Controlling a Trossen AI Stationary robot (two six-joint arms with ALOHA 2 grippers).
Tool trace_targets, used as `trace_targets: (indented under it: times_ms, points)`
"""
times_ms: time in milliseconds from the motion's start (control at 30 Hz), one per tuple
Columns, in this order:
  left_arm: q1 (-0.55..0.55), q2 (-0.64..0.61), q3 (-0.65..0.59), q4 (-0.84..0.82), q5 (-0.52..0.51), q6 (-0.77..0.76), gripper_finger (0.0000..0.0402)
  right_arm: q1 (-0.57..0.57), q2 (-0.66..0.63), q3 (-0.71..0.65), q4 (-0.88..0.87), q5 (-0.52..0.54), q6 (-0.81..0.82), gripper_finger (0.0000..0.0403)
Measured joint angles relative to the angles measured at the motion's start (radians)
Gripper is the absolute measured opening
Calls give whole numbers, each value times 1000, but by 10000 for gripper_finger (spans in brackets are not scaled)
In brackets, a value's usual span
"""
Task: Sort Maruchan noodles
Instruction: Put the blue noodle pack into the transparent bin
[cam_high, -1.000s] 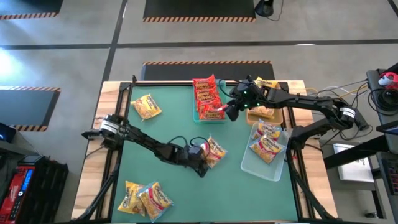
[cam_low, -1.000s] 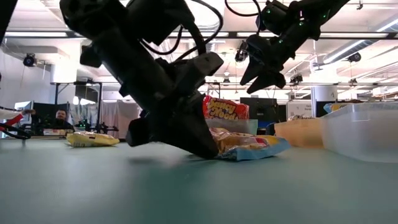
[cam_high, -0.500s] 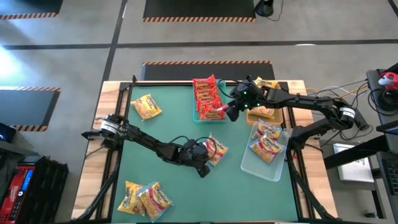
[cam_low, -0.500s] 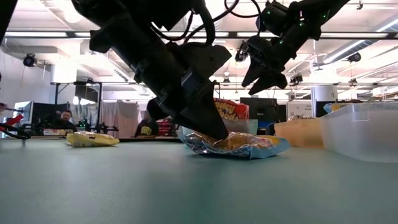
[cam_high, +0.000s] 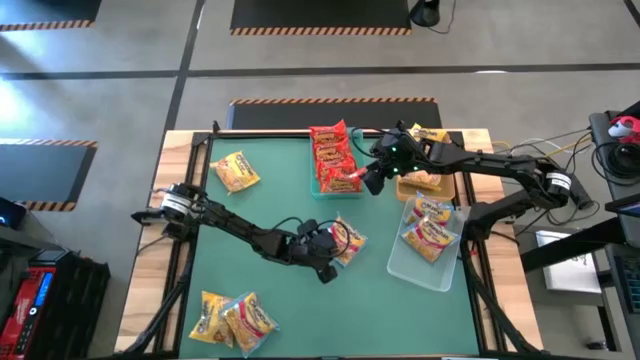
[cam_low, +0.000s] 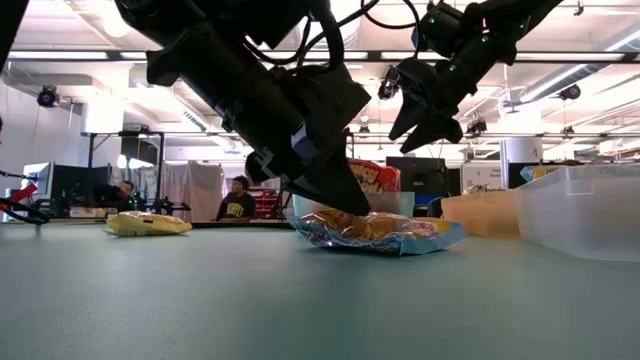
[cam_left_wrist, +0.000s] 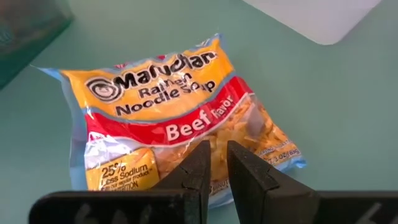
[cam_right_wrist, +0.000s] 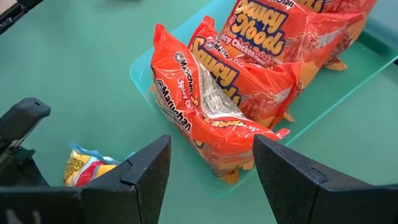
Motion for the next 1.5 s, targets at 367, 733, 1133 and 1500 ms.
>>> trace_targets:
  times_ms: [367,733,1133,1500]
  points:
    - [-11,11,-24,-8,10,-80,37,0,0,-1,-1,0,0,215]
    - [-13,35,-24,-15,20,-101,37,15,37,-1,-17,-307,61,215]
    - [-14,77,-24,-19,-9,-204,37,97,211,2,34,-428,87,215]
    - [-14,84,-26,-18,-23,-207,37,185,311,2,87,-430,108,215]
